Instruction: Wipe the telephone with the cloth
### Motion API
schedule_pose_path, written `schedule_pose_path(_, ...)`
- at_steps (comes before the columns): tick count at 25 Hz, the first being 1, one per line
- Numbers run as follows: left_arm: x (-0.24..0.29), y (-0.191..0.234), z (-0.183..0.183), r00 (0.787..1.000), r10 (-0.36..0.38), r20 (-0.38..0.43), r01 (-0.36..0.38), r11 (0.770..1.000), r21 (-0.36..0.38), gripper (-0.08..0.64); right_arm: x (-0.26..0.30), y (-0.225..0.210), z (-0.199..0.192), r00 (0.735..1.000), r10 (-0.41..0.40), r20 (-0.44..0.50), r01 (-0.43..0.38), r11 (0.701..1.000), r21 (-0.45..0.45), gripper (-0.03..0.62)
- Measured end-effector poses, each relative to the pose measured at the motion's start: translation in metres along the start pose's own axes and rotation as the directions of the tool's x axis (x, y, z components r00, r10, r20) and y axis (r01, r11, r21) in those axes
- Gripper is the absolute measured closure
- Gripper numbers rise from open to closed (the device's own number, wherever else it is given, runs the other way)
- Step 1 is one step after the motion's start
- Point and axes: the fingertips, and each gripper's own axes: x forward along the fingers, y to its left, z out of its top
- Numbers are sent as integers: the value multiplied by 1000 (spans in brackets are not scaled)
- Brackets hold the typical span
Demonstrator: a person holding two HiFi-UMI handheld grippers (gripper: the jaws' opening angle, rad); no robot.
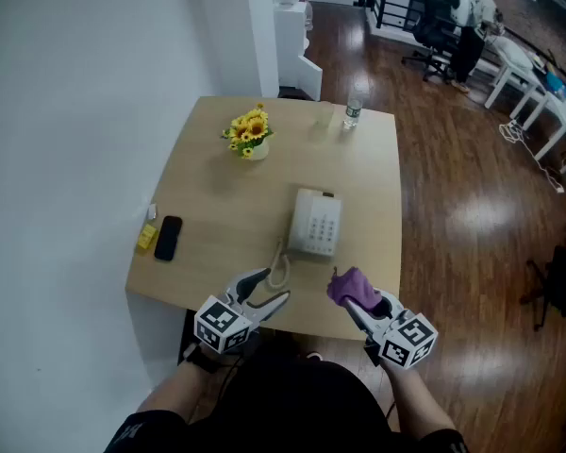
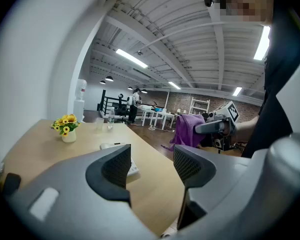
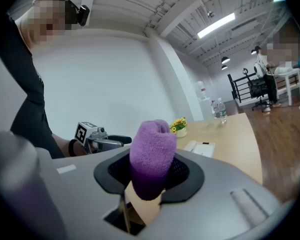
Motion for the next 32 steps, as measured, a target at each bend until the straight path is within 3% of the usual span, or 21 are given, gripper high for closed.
schedule_pose_path(11,39,86,6,996,-84,-36,83,996,-6,298,123,-60,35,991,-50,-127,33,991,-132,454)
schedule_pose_path(17,54,122,4,991,-122,-62,123,992,16,296,194,-101,39,962,-123,-246,55,962,-267,454)
schedule_pose_path(23,59,148,1,994,-95,-57,95,995,-12,295,269,-145,32,908,-157,-390,9,935,-355,454)
schedule_pose_path(32,55,174,-28,994,-34,-108,26,996,-80,295,358,-201,-10,789,-222,-573,-56,902,-428,456)
